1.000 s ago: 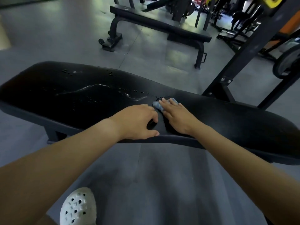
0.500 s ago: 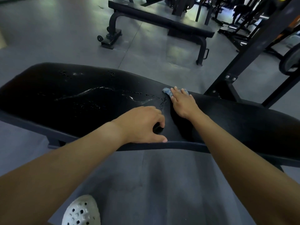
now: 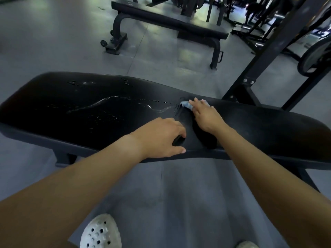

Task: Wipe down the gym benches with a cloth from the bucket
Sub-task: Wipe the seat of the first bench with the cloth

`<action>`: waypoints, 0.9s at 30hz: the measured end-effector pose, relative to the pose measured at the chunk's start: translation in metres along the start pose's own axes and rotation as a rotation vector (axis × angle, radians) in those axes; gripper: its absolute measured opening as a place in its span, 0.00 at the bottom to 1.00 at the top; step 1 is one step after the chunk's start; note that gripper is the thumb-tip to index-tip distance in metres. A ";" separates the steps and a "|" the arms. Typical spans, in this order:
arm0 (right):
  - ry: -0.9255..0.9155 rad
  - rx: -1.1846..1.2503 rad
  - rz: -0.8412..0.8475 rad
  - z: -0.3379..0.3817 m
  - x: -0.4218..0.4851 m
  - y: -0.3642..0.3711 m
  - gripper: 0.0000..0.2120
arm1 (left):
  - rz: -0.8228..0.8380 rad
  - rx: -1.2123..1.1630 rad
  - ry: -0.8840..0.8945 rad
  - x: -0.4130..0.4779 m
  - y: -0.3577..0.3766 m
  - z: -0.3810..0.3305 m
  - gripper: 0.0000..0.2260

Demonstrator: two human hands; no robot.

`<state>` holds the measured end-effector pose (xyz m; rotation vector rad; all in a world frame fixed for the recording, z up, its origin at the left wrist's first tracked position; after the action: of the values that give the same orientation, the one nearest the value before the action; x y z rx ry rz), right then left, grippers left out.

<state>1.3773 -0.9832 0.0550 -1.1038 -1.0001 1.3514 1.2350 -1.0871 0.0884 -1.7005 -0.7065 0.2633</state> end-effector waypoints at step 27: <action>0.032 0.066 -0.267 0.060 -0.107 0.012 0.19 | -0.080 0.223 -0.103 -0.064 -0.013 -0.001 0.21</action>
<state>1.3162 -1.0894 0.0649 -0.9048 -1.0319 1.1398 1.1810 -1.1236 0.0880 -1.4515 -0.7896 0.3618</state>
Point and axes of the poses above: each hand's wrist, its own x-axis towards the middle knuckle, its own y-axis out of the palm, z = x × y, the point moved 10 cm from there along x, towards the middle knuckle, and after that the axes turned 5 degrees about y, right-handed, at the moved point
